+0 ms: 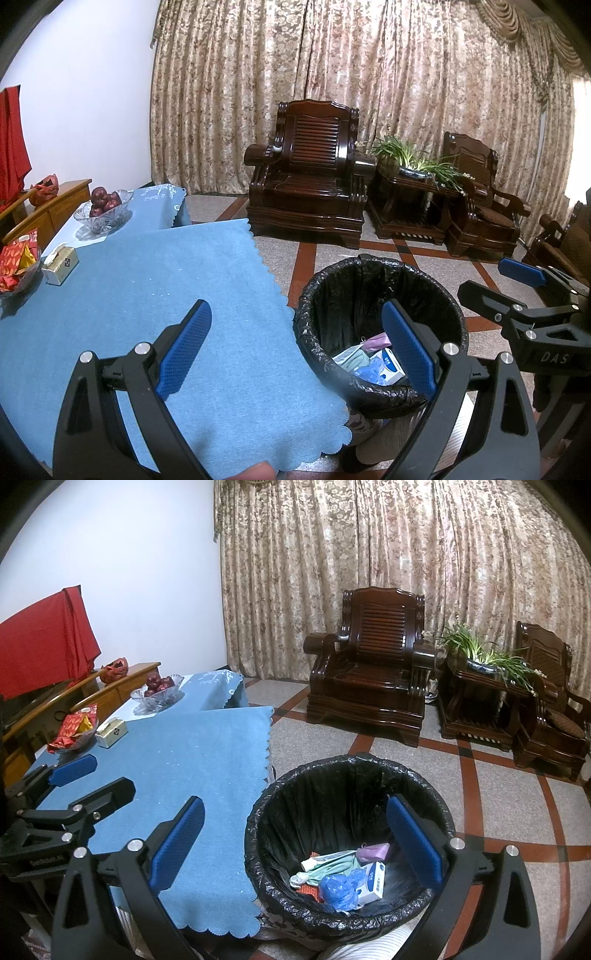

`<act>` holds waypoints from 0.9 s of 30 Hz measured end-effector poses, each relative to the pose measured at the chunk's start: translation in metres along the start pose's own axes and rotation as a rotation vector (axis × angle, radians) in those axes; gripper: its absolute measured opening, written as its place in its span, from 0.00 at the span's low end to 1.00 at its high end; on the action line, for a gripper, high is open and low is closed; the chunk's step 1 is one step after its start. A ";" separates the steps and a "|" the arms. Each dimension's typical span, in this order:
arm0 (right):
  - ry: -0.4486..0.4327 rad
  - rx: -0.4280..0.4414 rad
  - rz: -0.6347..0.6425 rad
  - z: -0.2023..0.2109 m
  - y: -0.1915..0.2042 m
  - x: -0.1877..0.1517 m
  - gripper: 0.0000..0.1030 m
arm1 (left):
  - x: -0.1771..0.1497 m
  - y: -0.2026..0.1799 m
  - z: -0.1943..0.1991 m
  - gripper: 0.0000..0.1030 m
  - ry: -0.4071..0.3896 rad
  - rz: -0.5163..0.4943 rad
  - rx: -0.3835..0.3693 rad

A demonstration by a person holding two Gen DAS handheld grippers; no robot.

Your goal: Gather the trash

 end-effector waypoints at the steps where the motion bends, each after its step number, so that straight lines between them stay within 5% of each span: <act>1: 0.000 0.000 0.000 0.000 0.000 0.000 0.94 | 0.000 0.000 0.001 0.88 0.000 0.000 0.000; 27: 0.006 0.001 0.000 0.001 -0.001 -0.004 0.94 | -0.002 0.001 0.002 0.88 0.005 0.001 0.000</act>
Point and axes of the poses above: each gripper's, at about its wrist camera, not at the fingertips, and z roughly against the way its jaws point, y to its left, x to its top, the point moved 2 cm from there along -z, roughly the way its jaws point, and after that the axes turned 8 degrees about -y, right-handed, at the moved point
